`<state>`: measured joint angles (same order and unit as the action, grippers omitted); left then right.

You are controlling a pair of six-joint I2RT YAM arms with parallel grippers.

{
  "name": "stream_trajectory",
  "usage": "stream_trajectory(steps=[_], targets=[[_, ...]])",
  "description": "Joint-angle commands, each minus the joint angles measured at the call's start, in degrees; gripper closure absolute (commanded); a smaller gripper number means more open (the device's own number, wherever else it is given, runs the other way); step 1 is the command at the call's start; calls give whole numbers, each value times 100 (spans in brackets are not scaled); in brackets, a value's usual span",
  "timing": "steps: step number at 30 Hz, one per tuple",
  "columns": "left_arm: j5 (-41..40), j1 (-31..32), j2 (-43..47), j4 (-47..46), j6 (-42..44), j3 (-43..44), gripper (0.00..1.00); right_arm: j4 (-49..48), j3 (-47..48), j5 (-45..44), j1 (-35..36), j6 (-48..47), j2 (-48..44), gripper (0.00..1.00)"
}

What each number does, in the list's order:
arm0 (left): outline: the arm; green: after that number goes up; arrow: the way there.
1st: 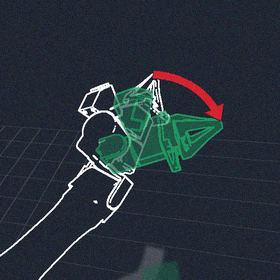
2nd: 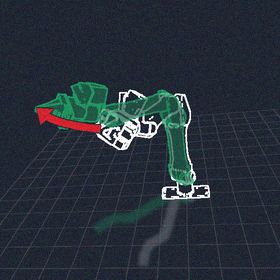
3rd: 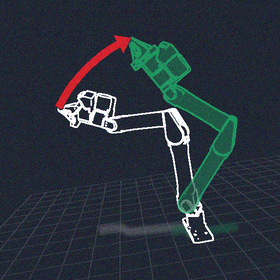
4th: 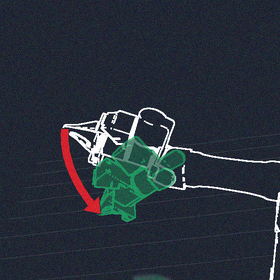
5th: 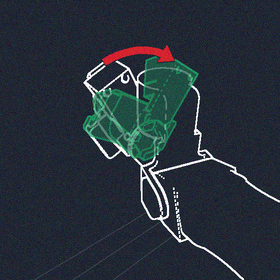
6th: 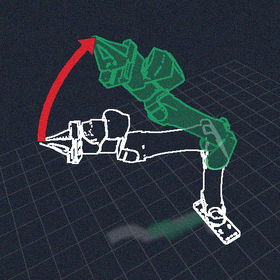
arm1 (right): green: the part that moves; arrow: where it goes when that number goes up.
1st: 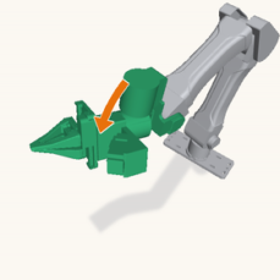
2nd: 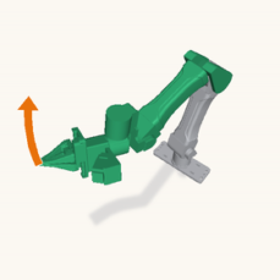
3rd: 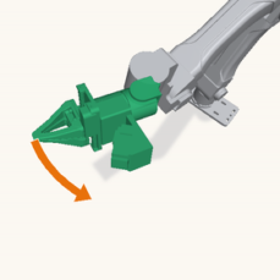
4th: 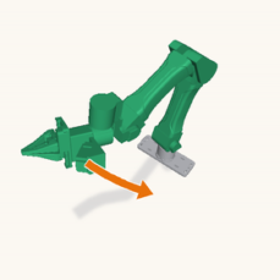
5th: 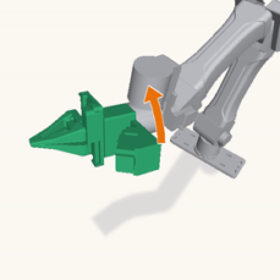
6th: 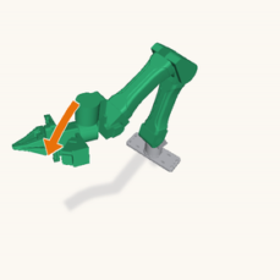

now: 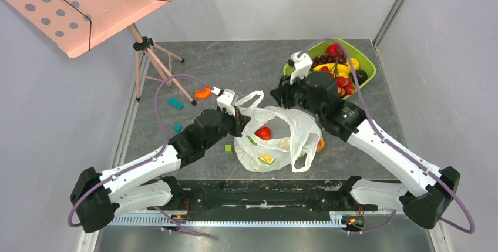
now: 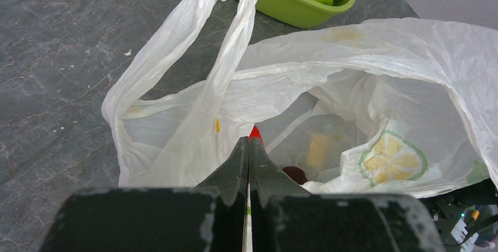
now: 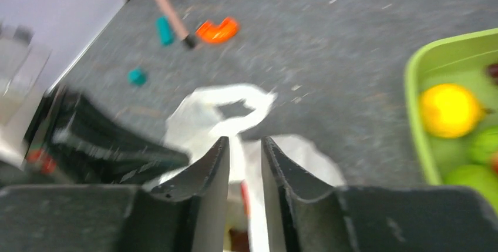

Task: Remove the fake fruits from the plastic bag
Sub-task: Adjust the plastic bag at the center of the board.

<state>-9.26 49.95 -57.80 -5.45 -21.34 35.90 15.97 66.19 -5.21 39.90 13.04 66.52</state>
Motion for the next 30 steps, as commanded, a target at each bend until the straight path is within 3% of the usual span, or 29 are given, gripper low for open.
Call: stream_trajectory(steps=[1, 10, 16, 22, 30], targets=[[179, -3, 15, 17, 130, 303, 98, -306, -580, 1271, 432, 357, -415, 75], [208, 5, -64, 61, 104, 398, 98, -366, -1703, 1473, 641, 546, -541, 86], [494, 141, -281, 62, 181, 580, 98, -289, -2034, 713, 643, 564, -436, 89], [658, 754, -768, -29, 472, 890, 98, -256, -2365, -424, 648, 618, -430, 93], [670, 978, -1885, -541, 378, 1057, 98, -434, -2879, -687, 644, 852, -655, 95]])
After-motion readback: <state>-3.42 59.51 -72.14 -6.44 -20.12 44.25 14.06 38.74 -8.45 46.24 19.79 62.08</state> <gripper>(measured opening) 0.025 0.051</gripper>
